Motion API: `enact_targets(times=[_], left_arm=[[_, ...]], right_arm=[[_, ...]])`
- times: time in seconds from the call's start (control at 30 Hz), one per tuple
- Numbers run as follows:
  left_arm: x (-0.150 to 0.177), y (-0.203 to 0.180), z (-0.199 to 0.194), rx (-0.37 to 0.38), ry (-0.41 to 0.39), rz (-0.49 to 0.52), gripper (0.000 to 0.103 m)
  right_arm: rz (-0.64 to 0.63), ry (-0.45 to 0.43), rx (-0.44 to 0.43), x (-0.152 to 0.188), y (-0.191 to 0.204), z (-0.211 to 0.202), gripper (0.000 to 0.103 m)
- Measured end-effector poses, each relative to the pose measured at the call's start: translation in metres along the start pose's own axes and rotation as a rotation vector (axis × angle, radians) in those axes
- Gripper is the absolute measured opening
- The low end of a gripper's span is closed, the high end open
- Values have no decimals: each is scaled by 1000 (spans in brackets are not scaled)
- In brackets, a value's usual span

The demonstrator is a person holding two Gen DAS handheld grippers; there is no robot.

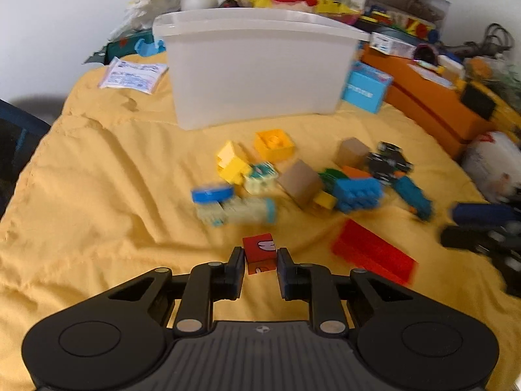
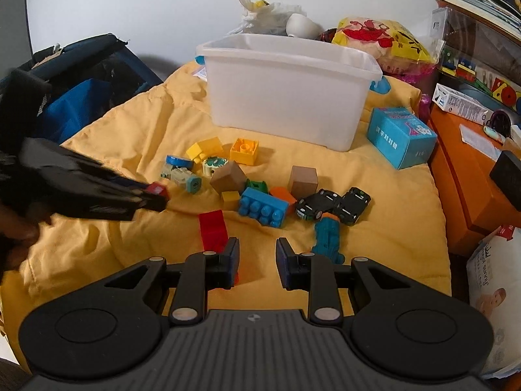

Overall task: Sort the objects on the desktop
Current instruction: 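Grasp the small red brick with the left gripper, then grasp the blue brick with the right gripper while the left holds the red brick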

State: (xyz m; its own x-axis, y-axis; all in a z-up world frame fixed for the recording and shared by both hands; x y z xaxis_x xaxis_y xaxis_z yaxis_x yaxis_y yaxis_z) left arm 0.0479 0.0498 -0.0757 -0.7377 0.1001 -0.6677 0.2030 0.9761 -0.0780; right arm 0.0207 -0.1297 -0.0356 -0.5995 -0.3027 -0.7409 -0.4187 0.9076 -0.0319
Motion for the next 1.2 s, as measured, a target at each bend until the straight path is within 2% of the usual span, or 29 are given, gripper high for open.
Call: enact_targets(times=[0.2, 0.3, 0.37, 0.43, 0.53, 0.63, 0.77, 0.8, 0.87, 1.0, 1.1, 1.2], left_arm=[[33, -20, -18, 49, 46, 28, 24], [44, -27, -18, 59, 60, 41, 24], [45, -29, -21, 72, 54, 44, 24], [46, -30, -22, 77, 53, 45, 24], [50, -32, -24, 88, 58, 52, 25], [52, -32, -25, 95, 59, 45, 26], [54, -32, -27, 99, 58, 41, 29], [55, -32, -27, 98, 58, 40, 29], [56, -33, -27, 96, 56, 41, 29], [56, -35, -27, 94, 54, 42, 30], [54, -37, -29, 93, 40, 53, 32], [53, -38, -28, 89, 31, 58, 33]], right_arm=[[1, 28, -4, 4, -2, 13, 28], [-52, 13, 15, 1, -2, 19, 28], [-131, -11, 21, -3, 0, 25, 28], [-248, -2, -2, -5, 3, 38, 27], [-431, 2, 18, -2, 11, 57, 26], [-527, 1, 5, -2, 15, 68, 26], [-652, 1, 16, 1, 24, 83, 45], [-668, 2, 22, 0, 24, 87, 46], [-669, 4, 15, -5, 22, 92, 46], [-605, 35, -5, -19, 15, 100, 30], [-605, 46, 19, -24, 17, 80, 29], [-518, 148, 7, -26, 12, 52, 30]])
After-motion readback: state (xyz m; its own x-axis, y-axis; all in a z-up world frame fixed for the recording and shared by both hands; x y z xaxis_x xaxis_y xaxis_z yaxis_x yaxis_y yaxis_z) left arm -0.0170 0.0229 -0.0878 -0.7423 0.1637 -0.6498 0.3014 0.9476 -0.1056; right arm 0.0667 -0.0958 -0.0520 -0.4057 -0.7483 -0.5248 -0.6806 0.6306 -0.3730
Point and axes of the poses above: each gripper's, at about its wrist camera, not at the fingertips, and z roughly the way its jaws point, y to its left, x to its underside, the point moved 2 cm from there along z, roughly the way its jaws point, and after that the axes turned 2 degrees about -y, right-handed, at the moved point
